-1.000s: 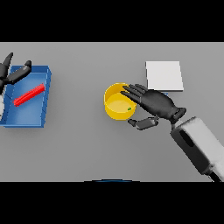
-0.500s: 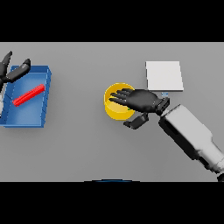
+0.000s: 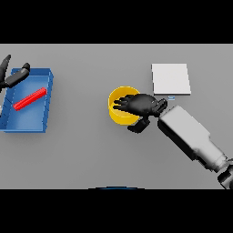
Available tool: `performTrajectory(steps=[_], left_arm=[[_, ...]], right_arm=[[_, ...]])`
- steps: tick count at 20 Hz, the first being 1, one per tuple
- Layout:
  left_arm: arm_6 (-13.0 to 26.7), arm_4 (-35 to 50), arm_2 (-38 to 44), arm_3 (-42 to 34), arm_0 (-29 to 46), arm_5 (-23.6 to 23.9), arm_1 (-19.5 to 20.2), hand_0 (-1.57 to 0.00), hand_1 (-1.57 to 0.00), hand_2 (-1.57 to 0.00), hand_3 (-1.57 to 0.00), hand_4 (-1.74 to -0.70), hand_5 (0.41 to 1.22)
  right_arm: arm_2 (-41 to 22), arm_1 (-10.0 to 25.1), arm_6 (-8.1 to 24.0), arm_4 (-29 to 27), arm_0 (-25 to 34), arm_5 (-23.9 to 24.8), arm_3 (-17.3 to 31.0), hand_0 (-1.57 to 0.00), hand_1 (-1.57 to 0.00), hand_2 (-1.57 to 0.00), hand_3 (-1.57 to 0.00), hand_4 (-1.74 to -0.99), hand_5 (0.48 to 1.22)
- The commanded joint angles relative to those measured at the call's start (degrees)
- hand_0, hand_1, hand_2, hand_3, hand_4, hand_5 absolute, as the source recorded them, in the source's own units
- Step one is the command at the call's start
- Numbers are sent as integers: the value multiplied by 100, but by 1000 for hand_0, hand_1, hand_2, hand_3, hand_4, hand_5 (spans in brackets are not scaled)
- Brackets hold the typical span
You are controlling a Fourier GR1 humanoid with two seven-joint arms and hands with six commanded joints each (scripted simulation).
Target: Pick up the red beaker and tilt it to pour out 1 green nut into yellow bowl. Pick up the yellow bowl and place it on the metallic measuring scale.
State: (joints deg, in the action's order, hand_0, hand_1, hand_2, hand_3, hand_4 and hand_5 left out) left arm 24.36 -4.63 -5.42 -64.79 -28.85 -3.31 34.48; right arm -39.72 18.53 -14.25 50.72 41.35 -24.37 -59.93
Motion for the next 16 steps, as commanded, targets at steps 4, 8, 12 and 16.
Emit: performTrajectory(steps=[4, 8, 12, 16], left_arm=[[-10, 31, 35, 99, -93, -48, 8, 1, 1, 1, 1, -791, 711], [-101, 69, 56, 94, -23, -65, 10, 1, 1, 1, 1, -787, 707], [-96, 16, 19, 103, -43, -59, 16, 1, 1, 1, 1, -784, 711], [-117, 53, 13, 105, -71, -91, -26, 1, 1, 1, 1, -786, 707]], right_arm=[[-23, -14, -18, 36, 13, 47, 8, -193, -183, -189, -215, -1309, 891], [-15, 13, -212, -41, 2, 68, 2, -999, -975, -945, -792, -1540, 1086], [-34, 125, -221, -144, 20, -154, -125, -1337, -1327, -1246, -1066, -1658, 1166], [4, 134, -58, -215, 111, -297, -135, -1475, -1471, -1353, -1185, -1707, 1198]])
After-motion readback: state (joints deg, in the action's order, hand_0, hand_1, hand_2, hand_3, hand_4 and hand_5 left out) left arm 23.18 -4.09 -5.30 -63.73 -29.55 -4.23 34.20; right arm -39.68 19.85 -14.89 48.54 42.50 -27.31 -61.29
